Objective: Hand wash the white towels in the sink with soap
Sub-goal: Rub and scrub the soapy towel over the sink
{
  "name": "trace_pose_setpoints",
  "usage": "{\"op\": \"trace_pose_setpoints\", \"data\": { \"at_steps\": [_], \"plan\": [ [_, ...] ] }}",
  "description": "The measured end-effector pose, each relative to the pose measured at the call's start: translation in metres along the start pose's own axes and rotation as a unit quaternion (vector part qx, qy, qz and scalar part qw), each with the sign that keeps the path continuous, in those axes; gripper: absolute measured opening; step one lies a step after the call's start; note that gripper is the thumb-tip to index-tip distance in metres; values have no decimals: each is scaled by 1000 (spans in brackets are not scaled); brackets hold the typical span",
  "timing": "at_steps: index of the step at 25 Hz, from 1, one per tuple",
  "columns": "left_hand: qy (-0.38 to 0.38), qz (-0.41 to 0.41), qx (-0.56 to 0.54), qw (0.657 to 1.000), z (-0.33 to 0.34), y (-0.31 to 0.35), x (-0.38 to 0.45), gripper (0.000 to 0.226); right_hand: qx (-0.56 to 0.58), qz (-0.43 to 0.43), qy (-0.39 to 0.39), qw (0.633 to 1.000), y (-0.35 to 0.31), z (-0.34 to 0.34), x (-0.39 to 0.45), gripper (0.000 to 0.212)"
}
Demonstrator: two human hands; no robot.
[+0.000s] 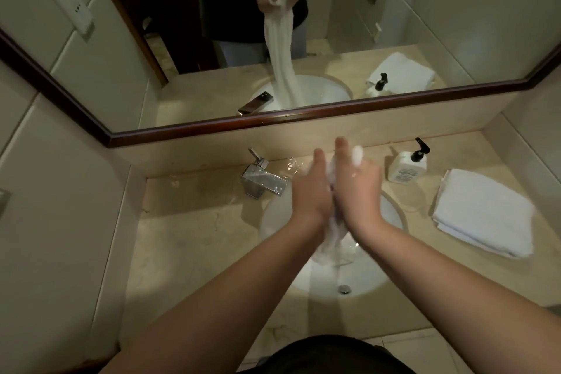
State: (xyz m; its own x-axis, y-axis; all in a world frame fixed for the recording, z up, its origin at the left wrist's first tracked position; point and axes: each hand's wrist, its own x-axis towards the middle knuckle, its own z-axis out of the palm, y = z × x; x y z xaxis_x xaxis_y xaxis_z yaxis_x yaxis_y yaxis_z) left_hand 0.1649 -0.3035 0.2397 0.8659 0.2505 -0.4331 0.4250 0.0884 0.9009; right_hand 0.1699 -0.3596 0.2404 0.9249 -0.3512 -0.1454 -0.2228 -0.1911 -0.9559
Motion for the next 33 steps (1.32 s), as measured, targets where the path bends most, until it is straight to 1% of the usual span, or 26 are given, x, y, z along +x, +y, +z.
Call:
{"op": "trace_pose_setpoints", "data": {
  "at_steps": [1,2,4,5,6,8,9,11,12,13,15,16,18,19,21,22,24,25,27,29,31,33],
  "plan": [
    [1,-25,-36,999,1,1,-3,39,15,5,19,1000,-2,-2,4,54],
    [7,-42,-65,997,1,2,-1,42,25,3,13,1000,-4,-2,3,54],
    [35,-54,-73,995,-2,4,7,46,20,6,-47,999,-2,3,-7,53],
    [43,-52,-75,995,-4,5,10,47,11,11,-63,998,-1,6,-10,52],
    [38,-47,-67,996,-3,2,11,49,0,11,-48,999,-1,7,-7,51],
    [17,-59,-71,996,2,-3,10,51,17,11,7,1000,-3,2,3,49],
    [19,-66,-73,995,2,-4,11,53,0,-5,3,1000,-3,1,5,47],
    [32,-58,-54,996,-2,-5,22,50,-78,-40,-58,994,2,3,-5,41],
    [28,-48,-37,998,-5,-7,26,48,-78,-24,-63,995,5,5,-9,42],
    [10,-42,-22,999,-6,-9,23,49,-56,-2,-48,997,6,6,-8,46],
    [-18,-55,-26,998,-4,-15,13,51,-10,26,5,1000,11,4,0,51],
    [-12,-66,-38,997,-3,-17,8,50,-8,30,9,999,13,5,-1,51],
    [5,-78,-63,995,-4,-18,6,46,-15,34,-23,999,18,7,-8,50],
    [2,-74,-74,994,-5,-18,7,44,-13,39,-26,999,19,8,-12,50],
    [-16,-63,-75,995,-1,-18,9,45,6,33,11,999,21,4,-7,52],
    [-21,-59,-67,996,2,-19,9,46,12,29,17,999,21,1,-3,51],
    [-3,-46,-46,998,8,-18,13,47,-7,22,-16,1000,23,-3,-3,47],
    [6,-48,-51,998,10,-18,15,48,-5,34,-26,999,25,-4,-5,48],
    [-12,-60,-65,996,14,-22,14,51,8,48,-9,999,28,-9,0,50],
    [-51,-60,-40,996,24,-32,10,53,6,54,6,999,35,-16,21,51],
    [-53,-60,-12,997,28,-41,15,53,-10,72,-4,997,49,-21,40,51],
    [-48,-82,23,995,26,-55,34,53,-36,99,-29,994,72,-26,51,49]
  ]
}}
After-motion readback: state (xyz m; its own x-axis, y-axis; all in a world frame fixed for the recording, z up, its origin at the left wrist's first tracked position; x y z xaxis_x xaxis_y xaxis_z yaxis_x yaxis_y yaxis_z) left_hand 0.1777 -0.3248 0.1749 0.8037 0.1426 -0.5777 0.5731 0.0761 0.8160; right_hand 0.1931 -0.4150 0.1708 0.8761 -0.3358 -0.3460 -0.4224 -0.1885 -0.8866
